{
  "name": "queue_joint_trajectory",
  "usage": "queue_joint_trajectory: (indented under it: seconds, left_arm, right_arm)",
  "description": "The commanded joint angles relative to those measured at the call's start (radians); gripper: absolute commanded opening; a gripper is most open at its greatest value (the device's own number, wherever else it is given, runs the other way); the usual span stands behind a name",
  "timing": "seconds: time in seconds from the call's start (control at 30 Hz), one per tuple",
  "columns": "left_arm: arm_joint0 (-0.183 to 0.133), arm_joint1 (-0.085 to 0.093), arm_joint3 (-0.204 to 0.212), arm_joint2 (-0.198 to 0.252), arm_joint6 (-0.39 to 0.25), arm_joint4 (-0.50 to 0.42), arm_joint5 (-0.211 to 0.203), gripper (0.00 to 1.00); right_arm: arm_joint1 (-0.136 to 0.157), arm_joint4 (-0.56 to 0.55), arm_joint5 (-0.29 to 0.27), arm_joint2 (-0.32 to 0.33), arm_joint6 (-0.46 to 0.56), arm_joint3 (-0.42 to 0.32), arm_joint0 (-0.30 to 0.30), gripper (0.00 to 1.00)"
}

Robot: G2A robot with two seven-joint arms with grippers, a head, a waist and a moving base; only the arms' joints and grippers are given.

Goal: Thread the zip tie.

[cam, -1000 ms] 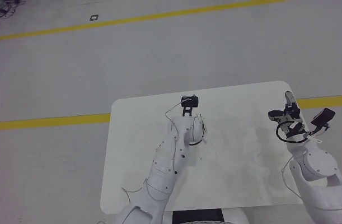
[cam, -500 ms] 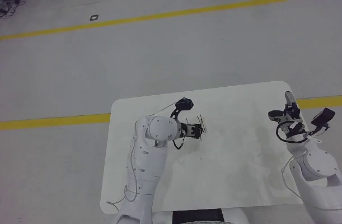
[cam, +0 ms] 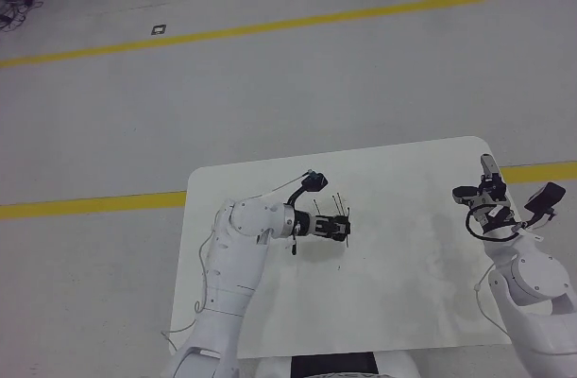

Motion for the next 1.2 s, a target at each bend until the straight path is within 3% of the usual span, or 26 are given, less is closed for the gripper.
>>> queue_joint_trajectory:
  seconds: [0.0,0.33,0.4,0.5,0.57,0.7,0.87,1.07,1.17]
  left_arm:
    - [0.001,-0.001,-0.003,-0.001,0.0,0.006,0.003,0.0]
    - [0.007,0.001,0.002,0.001,0.022,-0.006,0.002,0.0]
    - [0.01,0.012,0.013,-0.011,0.023,-0.026,-0.016,0.0]
    - [0.013,0.03,0.033,-0.026,0.0,-0.129,-0.031,0.0]
    - [0.015,0.047,0.036,-0.008,0.0,-0.192,-0.031,0.0]
    - [0.011,0.101,0.046,0.048,0.0,-0.322,-0.031,0.0]
    - [-0.013,0.186,0.058,0.154,0.0,-0.489,-0.031,0.0]
    - [-0.051,0.289,0.04,0.285,0.0,-0.657,-0.031,0.0]
    - [-0.072,0.331,0.026,0.341,0.0,-0.702,-0.031,0.0]
  right_arm:
    - [0.0,0.0,0.0,0.0,0.0,0.0,0.0,1.0]
    - [0.0,0.0,0.0,0.0,0.0,0.0,0.0,1.0]
    - [0.0,0.0,0.0,0.0,0.0,0.0,0.0,1.0]
    - [0.0,0.0,0.0,0.0,0.0,0.0,0.0,1.0]
    - [-0.001,0.009,-0.003,-0.002,0.018,0.0,0.003,1.0]
    - [0.006,0.052,-0.005,0.0,0.244,0.033,0.019,1.0]
    - [0.013,0.093,0.014,-0.028,0.497,0.053,0.044,1.0]
    - [0.025,0.011,-0.015,-0.069,0.747,0.079,0.085,1.0]
    - [0.028,-0.006,-0.041,-0.097,0.841,0.092,0.104,1.0]
